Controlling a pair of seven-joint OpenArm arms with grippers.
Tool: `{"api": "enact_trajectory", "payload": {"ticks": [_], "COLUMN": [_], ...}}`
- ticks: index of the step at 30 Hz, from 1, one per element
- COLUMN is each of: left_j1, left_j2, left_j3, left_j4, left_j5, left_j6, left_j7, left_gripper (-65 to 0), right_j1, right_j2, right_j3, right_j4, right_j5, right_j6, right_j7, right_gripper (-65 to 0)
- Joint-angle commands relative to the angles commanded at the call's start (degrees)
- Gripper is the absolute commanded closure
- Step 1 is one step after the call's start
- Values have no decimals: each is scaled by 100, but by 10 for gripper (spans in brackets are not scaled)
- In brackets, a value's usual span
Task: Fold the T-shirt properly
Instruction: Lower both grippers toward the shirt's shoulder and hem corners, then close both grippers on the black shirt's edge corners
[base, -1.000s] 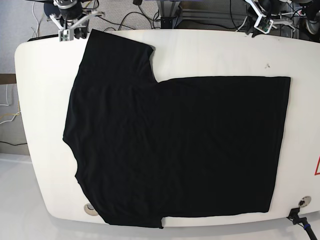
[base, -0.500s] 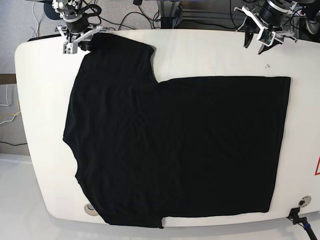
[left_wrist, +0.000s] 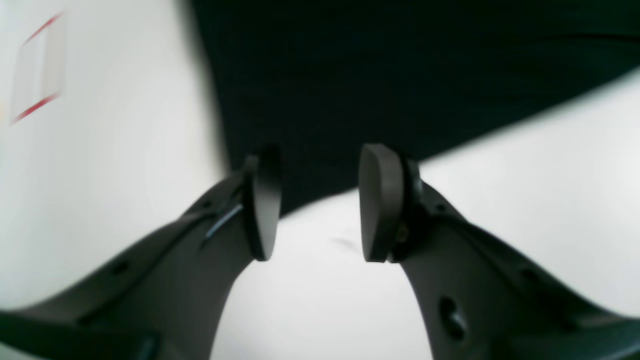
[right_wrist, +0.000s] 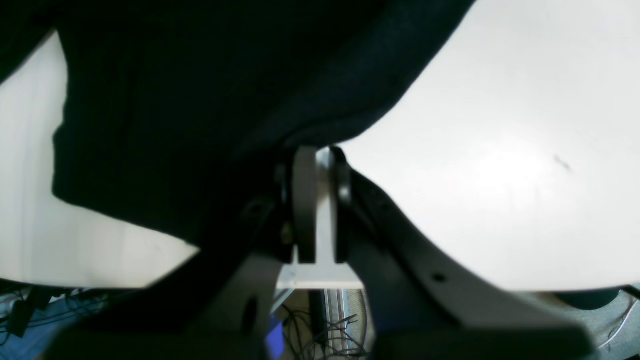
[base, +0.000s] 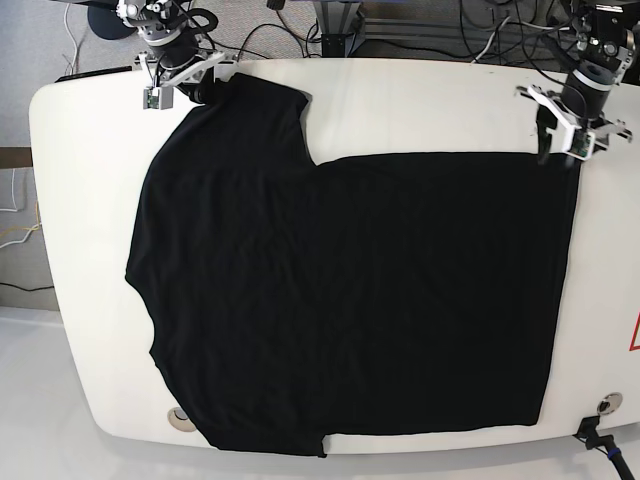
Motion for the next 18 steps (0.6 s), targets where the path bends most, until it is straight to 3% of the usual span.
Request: {"api": "enact_trajectory", "payload": {"ticks": [1,2,16,18], "left_j1": [-163,249,240,240], "left_j2": [-106,417,426,417], "left_j3": [-35,112,-20,-29], "left_j4": [-196,110,128,137], "left_j5": [27,22,22,22], "left_j6": [11,-133,-133,-133], "left_j7": [-65,268,268,268], "left_gripper": [-247,-239,-242,-268], "right_j1": [20,328,355,240], "right_j2": [-4,81,81,63], "right_j3": [15,-35,-9,0], "right_j4": [1,59,279,411], "right_j5": [1,166,193,202], "right_j6": [19,4,4,-23], "right_j7": [16,351,333,333], "right_gripper": [-36,-49,-53,-54]}}
